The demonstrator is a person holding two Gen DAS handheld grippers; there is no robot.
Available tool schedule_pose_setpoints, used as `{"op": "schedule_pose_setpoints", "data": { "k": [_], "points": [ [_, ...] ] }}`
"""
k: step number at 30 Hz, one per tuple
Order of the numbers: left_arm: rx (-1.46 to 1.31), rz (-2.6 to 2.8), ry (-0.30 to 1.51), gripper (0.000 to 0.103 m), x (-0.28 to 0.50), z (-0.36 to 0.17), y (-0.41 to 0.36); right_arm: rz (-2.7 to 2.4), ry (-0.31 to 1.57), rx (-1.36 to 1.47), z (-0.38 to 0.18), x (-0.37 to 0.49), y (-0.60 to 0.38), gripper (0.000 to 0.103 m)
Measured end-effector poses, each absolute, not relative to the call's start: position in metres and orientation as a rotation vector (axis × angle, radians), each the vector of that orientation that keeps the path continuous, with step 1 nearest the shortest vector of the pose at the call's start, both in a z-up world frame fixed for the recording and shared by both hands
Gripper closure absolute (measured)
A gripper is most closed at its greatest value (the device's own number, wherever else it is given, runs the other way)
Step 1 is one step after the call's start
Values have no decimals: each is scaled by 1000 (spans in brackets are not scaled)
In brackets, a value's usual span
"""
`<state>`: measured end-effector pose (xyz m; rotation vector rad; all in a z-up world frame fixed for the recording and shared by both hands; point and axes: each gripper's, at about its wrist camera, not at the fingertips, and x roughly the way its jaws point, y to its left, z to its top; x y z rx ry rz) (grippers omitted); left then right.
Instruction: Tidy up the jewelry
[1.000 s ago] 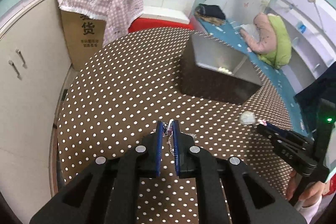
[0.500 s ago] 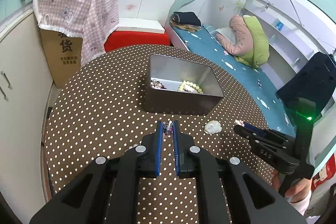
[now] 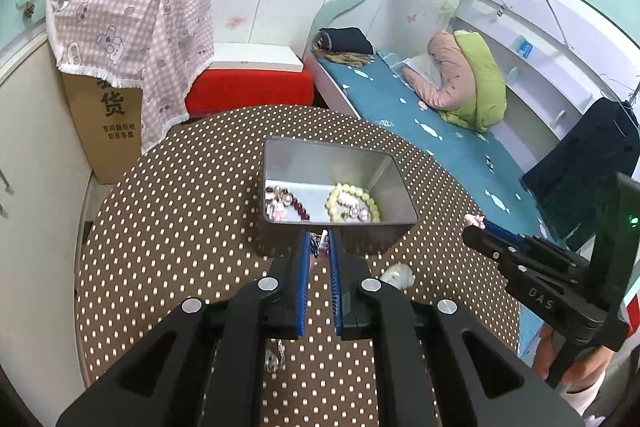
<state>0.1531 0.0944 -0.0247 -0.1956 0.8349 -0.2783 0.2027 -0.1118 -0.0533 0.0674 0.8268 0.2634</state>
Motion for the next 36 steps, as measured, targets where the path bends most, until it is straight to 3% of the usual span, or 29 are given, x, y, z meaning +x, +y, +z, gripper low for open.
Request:
{"op": "schedule_pose_setpoints", "data": {
  "k": [20,21,22,23,24,36],
  "points": [
    [-200,-311,846,93,225,-27,85,333,826,68,-47,273,-74,78],
    [-207,-311,853,86,226,-29,87,336,836,66,-49,276,-73,76],
    [-213,-300,864,72,228,-31,88,328,837,66,-51,276,-74,62],
    [-220,-283,868,67,230,-34,91,314,830,61,-51,277,-74,42],
    [-223,-277,868,65,231,-35,93,306,820,55,-51,276,-75,37],
    [-211,-261,897,65,231,-42,95,275,850,53,-62,279,-77,36]
  ]
}}
